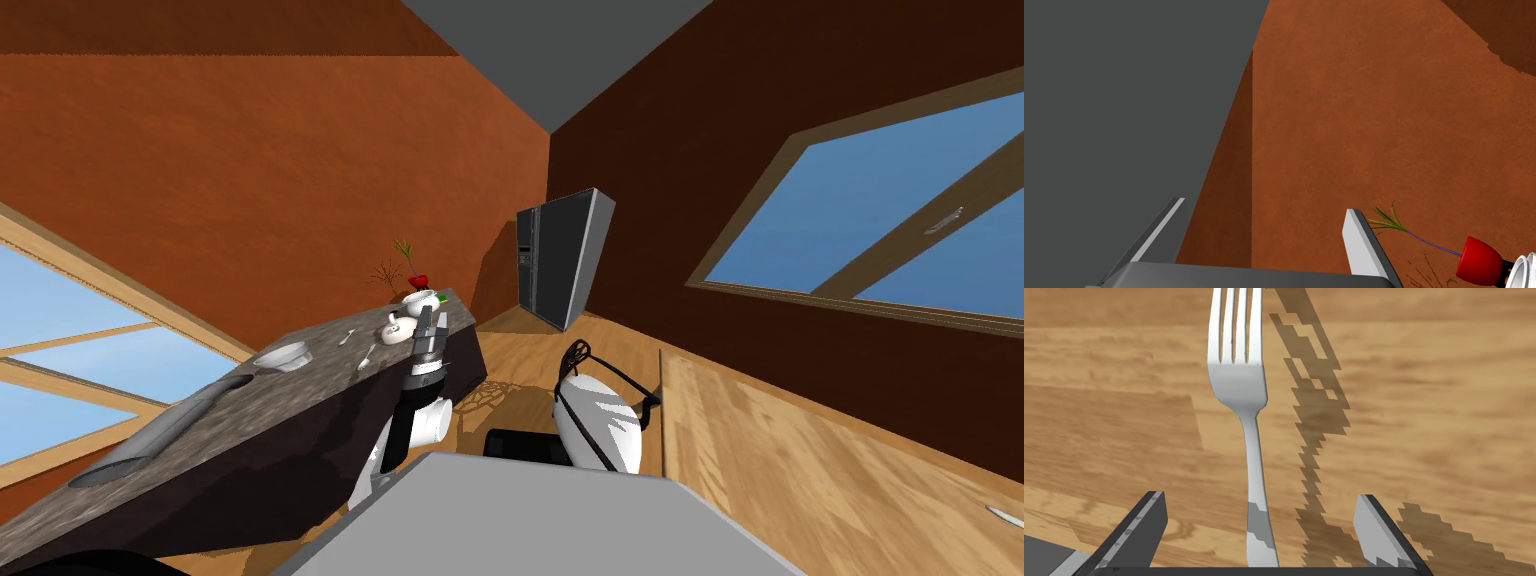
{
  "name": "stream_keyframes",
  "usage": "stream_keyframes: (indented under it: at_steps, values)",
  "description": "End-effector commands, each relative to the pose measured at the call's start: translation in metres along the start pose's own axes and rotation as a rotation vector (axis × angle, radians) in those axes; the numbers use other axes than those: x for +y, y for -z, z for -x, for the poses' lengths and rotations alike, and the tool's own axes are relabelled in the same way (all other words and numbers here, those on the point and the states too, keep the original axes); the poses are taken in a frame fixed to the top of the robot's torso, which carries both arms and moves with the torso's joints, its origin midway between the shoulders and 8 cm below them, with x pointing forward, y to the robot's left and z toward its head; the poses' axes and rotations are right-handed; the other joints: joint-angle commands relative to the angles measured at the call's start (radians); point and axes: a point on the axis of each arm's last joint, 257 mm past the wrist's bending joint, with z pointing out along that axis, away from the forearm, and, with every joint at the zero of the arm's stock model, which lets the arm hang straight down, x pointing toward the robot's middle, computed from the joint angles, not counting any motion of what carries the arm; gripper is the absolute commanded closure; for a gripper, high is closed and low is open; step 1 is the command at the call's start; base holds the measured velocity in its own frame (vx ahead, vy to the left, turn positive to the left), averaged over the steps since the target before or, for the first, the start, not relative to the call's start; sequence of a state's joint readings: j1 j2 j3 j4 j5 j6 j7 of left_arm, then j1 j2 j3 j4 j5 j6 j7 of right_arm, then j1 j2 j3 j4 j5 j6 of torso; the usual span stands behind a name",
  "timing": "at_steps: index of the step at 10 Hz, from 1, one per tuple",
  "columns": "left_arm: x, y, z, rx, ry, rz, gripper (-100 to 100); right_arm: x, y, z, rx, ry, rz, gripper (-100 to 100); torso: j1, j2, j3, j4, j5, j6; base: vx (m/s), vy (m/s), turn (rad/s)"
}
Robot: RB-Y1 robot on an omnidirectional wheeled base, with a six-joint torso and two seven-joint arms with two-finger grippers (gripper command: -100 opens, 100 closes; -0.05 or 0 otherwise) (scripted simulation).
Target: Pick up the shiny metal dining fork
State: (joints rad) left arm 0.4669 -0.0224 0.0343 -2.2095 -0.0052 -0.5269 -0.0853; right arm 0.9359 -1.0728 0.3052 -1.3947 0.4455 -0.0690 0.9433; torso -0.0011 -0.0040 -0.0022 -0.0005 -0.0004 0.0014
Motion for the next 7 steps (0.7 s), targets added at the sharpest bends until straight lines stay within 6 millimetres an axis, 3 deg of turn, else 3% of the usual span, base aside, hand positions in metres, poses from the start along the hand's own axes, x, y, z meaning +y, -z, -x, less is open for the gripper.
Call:
stream_keyframes:
  at_steps: [1,2,3,5,6,7]
  values:
    - [0.0,0.0,0.0,0.0,0.0,0.0,0,0.0,0.0,0.0,0.0,0.0,0.0,-100,0.0,0.0,0.0,0.0,0.0,0.0,0.003,-0.005,0.025]
    - [0.0,0.0,0.0,0.0,0.0,0.0,0,-0.001,0.0,-0.002,0.004,0.004,-0.001,0,0.0,0.0,0.0,0.0,0.0,0.001,0.0,0.0,0.0]
    - [0.0,0.0,0.0,0.0,0.0,0.0,0,0.005,-0.008,-0.001,0.006,-0.008,-0.005,-100,0.001,0.001,0.0,0.0,0.0,0.001,-0.015,-0.021,0.096]
    - [0.0,0.0,0.0,0.0,0.0,0.0,0,0.014,-0.02,0.001,0.009,-0.024,-0.009,-100,-0.001,0.002,0.001,0.001,-0.001,0.0,-0.028,-0.043,0.098]
    - [0.0,0.0,0.0,0.0,0.0,0.0,0,0.01,-0.016,0.001,0.007,-0.019,-0.008,-100,-0.002,0.002,0.001,0.001,-0.001,0.0,-0.011,-0.02,0.02]
    - [0.0,0.0,0.0,0.0,0.0,0.0,0,0.01,-0.016,0.001,0.008,-0.02,-0.008,100,-0.001,0.002,0.001,0.0,-0.001,0.001,0.0,0.0,0.0]
